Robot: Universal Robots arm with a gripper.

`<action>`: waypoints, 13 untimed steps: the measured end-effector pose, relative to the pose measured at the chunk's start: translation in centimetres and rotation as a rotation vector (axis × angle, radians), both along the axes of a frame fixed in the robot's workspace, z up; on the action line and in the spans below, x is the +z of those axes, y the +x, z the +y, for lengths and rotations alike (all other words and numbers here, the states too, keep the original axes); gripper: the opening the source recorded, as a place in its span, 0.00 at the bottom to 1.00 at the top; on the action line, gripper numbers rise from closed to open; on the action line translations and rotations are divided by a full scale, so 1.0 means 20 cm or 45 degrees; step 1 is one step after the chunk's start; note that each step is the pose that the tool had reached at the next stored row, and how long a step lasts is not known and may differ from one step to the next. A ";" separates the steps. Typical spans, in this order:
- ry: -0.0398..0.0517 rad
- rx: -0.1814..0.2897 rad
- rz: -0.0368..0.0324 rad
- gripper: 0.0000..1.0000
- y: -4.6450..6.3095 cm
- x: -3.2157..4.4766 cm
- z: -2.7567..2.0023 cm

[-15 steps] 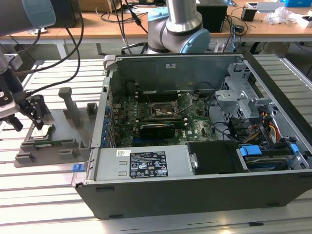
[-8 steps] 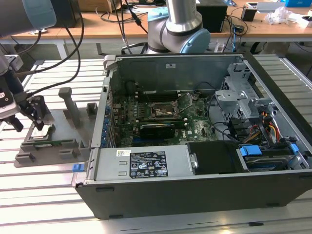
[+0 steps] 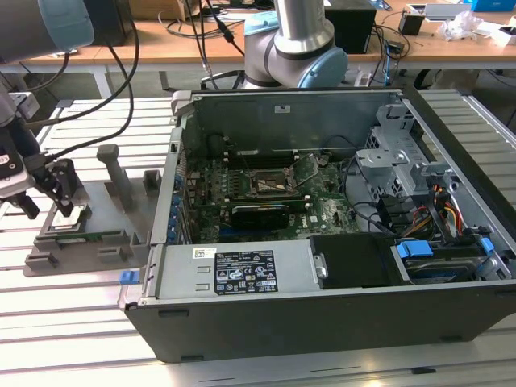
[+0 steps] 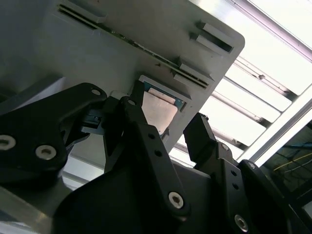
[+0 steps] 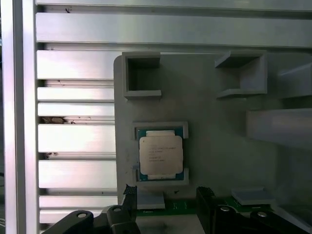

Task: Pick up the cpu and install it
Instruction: 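Pick up the cpu and move it towards the insertion slot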

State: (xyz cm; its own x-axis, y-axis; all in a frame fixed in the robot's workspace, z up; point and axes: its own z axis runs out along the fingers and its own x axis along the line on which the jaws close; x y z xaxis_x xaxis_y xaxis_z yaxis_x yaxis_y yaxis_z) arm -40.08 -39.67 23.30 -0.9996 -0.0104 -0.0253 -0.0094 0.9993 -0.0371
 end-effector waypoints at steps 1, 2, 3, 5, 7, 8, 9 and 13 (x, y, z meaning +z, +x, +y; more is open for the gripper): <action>-0.002 0.000 0.0000 0.60 0.00 -0.012 0.000; -0.003 0.000 -0.0001 0.60 0.00 -0.019 0.000; -0.004 0.000 0.0000 0.60 0.00 -0.021 0.000; -0.005 0.000 0.0000 0.60 0.00 -0.025 0.000; -0.005 0.000 0.0000 0.60 0.00 -0.032 0.000; -0.005 0.000 -0.0002 0.60 0.00 -0.034 0.001; -0.005 0.000 0.0000 0.60 0.01 -0.035 0.003; -0.005 0.005 0.0000 0.60 0.01 -0.043 0.032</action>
State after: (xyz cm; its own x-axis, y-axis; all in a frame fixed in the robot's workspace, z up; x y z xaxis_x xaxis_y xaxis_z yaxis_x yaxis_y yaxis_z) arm -39.81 -39.04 22.43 -0.9996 -0.0144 -0.0253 -0.0133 0.9991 -0.0413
